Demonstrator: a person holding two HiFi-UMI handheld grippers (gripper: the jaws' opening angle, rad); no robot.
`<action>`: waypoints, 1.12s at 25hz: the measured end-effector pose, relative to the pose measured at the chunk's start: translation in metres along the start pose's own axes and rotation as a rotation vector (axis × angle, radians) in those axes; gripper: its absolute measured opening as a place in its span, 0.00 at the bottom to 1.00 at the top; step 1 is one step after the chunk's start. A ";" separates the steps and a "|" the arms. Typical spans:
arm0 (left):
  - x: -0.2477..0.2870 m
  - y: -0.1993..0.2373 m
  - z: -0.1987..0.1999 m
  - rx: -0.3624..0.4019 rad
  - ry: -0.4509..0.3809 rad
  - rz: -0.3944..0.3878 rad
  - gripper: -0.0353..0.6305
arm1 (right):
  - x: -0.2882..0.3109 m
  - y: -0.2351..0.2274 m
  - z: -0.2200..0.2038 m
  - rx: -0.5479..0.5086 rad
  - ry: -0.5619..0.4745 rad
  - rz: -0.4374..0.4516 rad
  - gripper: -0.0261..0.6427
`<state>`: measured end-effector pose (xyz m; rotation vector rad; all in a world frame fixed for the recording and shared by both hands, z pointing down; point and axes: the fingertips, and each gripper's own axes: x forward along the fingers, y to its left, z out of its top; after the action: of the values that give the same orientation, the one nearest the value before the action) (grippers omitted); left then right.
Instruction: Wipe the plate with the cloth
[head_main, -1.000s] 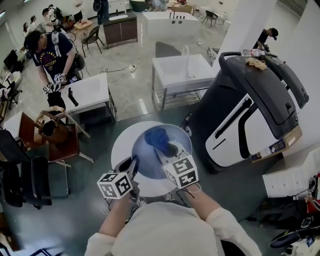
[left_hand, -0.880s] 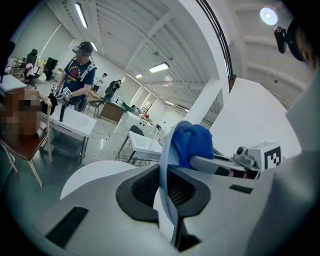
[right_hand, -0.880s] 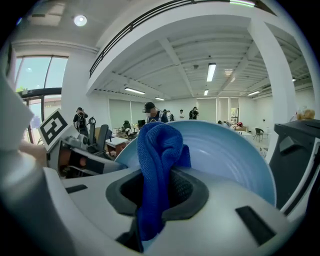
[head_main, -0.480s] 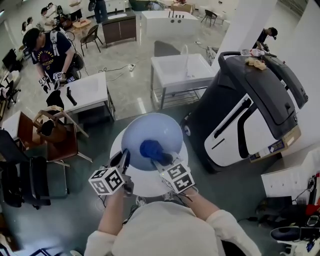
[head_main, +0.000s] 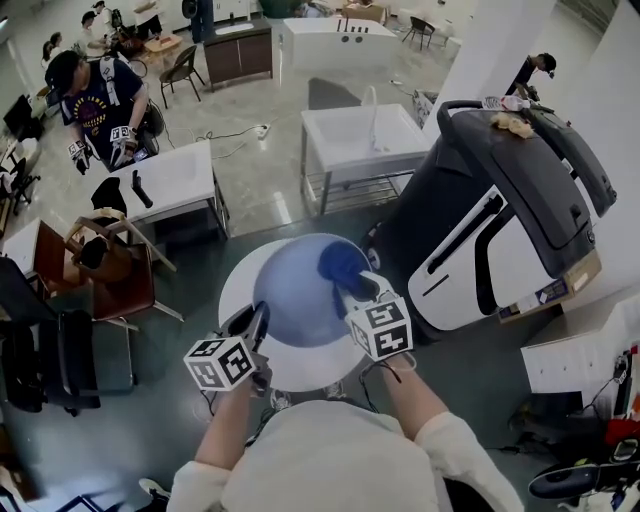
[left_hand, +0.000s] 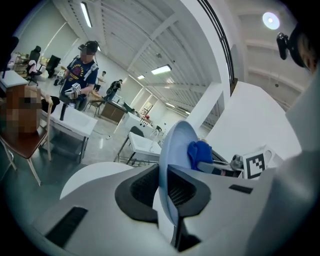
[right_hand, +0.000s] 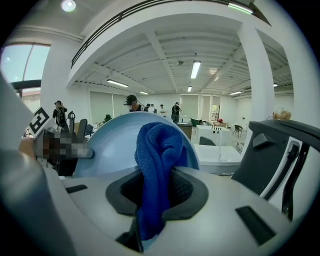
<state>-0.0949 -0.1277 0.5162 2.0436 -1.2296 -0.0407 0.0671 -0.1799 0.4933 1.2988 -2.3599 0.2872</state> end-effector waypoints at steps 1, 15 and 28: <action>0.001 -0.002 -0.003 0.010 0.009 -0.002 0.12 | 0.002 0.001 0.005 -0.006 -0.009 0.002 0.17; 0.009 0.003 0.000 -0.016 -0.002 0.009 0.12 | 0.020 0.126 -0.016 -0.121 0.072 0.323 0.17; -0.008 0.019 0.011 -0.072 -0.049 0.004 0.12 | 0.007 0.015 -0.041 -0.020 0.137 0.043 0.17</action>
<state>-0.1175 -0.1325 0.5167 1.9884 -1.2447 -0.1321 0.0617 -0.1615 0.5330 1.1813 -2.2721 0.3531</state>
